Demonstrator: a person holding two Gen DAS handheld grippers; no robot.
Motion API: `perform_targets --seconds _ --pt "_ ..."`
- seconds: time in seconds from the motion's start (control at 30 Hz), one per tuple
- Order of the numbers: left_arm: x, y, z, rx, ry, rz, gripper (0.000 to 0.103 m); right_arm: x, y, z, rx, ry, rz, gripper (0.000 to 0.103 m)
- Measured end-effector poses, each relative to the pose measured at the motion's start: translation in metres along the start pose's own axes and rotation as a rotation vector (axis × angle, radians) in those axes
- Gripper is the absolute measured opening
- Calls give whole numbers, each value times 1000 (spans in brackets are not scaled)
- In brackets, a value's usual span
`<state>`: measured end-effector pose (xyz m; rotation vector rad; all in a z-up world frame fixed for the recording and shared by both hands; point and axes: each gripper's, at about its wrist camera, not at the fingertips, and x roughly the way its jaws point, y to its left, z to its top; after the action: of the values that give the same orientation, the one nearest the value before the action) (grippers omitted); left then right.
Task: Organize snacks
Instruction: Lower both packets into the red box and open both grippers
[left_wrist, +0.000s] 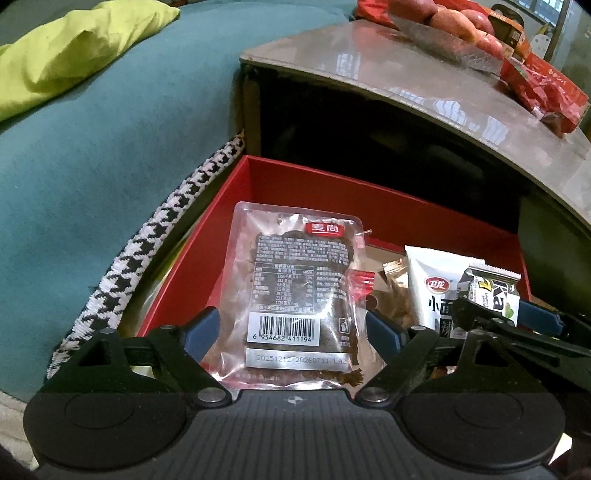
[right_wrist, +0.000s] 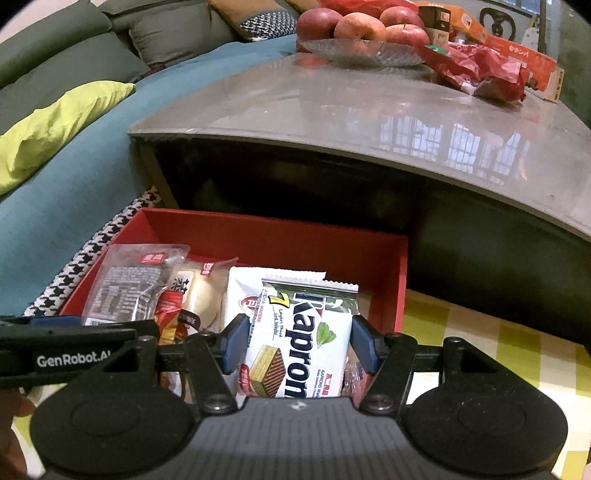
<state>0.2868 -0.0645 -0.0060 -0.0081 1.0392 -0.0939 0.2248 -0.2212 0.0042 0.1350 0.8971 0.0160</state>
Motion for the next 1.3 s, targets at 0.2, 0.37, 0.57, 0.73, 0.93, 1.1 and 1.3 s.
perform_targets --seconds 0.2,0.37,0.57,0.73,0.93,1.1,1.3 --pt "2 0 0 0 1 7 90 5 1 0 0 7 1 71" --pt "5 1 0 -7 8 4 92 7 -1 0 14 10 9 71" --pt "4 2 2 -13 7 8 94 9 -3 0 24 20 8 73" --pt "4 6 4 -35 13 2 95 8 -2 1 18 7 -3 81" --pt "2 8 5 -41 5 13 95 5 -2 2 20 -6 -5 84" --pt "-1 10 6 -42 -6 18 95 1 -2 3 18 -24 -1 86" --pt "-7 10 6 -49 -17 12 95 -2 -4 5 23 -38 -4 87"
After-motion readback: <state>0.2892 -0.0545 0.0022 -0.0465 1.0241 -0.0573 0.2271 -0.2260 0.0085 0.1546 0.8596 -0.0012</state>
